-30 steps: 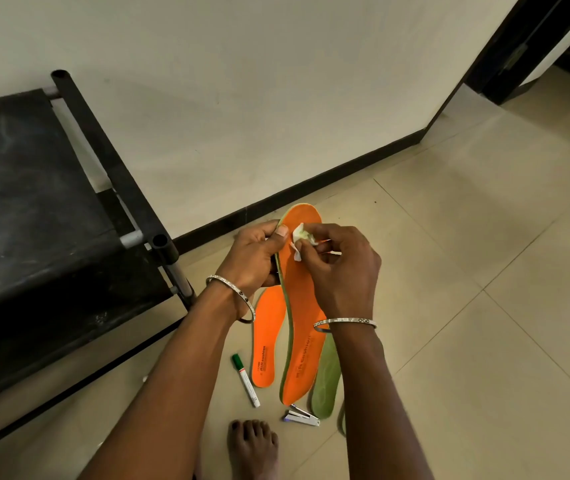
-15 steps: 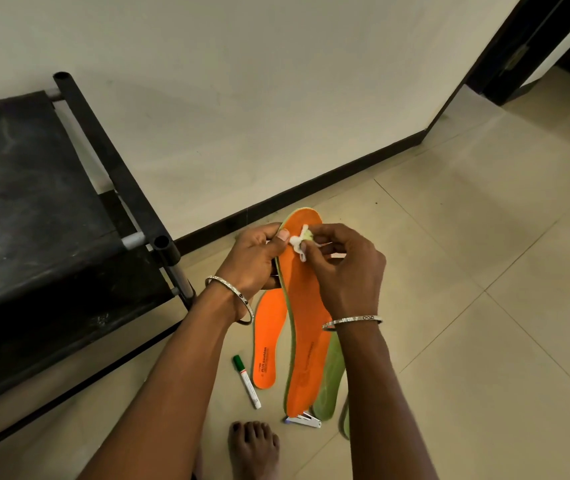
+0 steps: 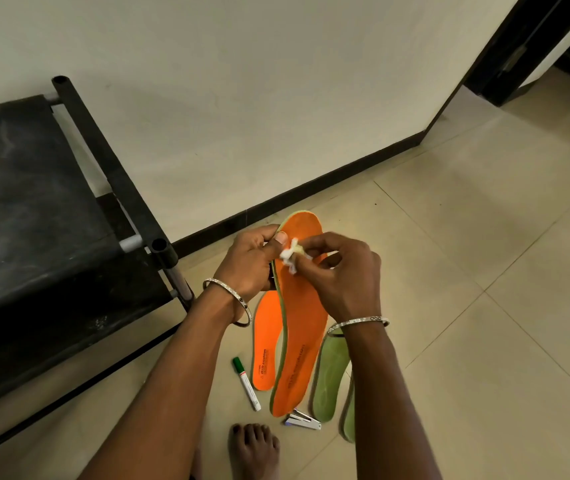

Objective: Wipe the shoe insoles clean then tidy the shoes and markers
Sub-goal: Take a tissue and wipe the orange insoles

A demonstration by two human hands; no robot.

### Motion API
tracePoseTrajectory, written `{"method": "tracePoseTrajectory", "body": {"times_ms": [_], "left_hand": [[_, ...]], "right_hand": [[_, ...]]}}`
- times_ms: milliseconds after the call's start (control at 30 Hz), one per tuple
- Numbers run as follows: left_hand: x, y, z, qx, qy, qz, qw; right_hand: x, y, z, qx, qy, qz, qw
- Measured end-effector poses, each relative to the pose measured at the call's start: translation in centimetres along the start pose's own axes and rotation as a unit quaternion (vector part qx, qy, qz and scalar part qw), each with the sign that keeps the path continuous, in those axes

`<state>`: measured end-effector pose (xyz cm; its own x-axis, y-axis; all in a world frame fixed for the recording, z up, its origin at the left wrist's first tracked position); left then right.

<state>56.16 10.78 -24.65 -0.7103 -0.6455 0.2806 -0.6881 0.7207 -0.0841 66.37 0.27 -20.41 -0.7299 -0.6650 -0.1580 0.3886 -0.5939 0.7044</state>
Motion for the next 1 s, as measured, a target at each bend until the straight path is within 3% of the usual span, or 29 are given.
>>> {"method": "tracePoseTrajectory", "body": {"times_ms": [67, 133, 200, 367, 433, 633, 833, 1000], "left_hand": [[0.1, -0.5, -0.2, -0.007, -0.003, 0.014, 1.0], [0.2, -0.8, -0.3, -0.009, -0.001, 0.019, 1.0], [0.2, -0.7, -0.4, -0.011, -0.001, 0.012, 1.0], [-0.1, 0.6, -0.1, -0.032, -0.004, -0.015, 0.999], [-0.2, 0.7, 0.0, -0.037, -0.005, -0.016, 0.999], [-0.1, 0.2, -0.3, -0.014, -0.005, -0.023, 1.0], [0.1, 0.7, -0.3, 0.066, 0.014, -0.049, 0.996], [0.5, -1.0, 1.5, 0.137, 0.109, 0.014, 0.984]], "right_hand": [[0.0, 1.4, -1.0, 0.025, -0.037, -0.086, 0.995], [0.3, 2.1, -1.5, 0.037, -0.058, -0.12, 0.99], [0.2, 1.8, -1.3, 0.021, -0.045, -0.091, 0.995], [0.3, -1.2, 1.0, -0.049, 0.025, 0.084, 0.995], [0.3, -1.4, 0.9, -0.05, 0.023, 0.097, 0.994], [0.1, 1.1, -1.5, 0.029, -0.05, -0.063, 0.996], [0.0, 0.7, -2.3, -0.08, -0.106, -0.038, 0.99], [0.5, 2.3, -2.4, -0.063, -0.114, -0.143, 0.981]]}}
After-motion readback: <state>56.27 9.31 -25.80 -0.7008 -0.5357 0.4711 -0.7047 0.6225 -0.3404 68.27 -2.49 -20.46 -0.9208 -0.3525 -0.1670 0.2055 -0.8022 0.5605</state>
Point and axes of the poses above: each hand's wrist, its own x-axis away from the middle knuckle, its own y-axis out of the back of the hand, z = x × y, the point moved 10 cm from there along -x, towards the middle knuckle, and after that the axes turned 6 degrees about x, right-handed, at the moved point
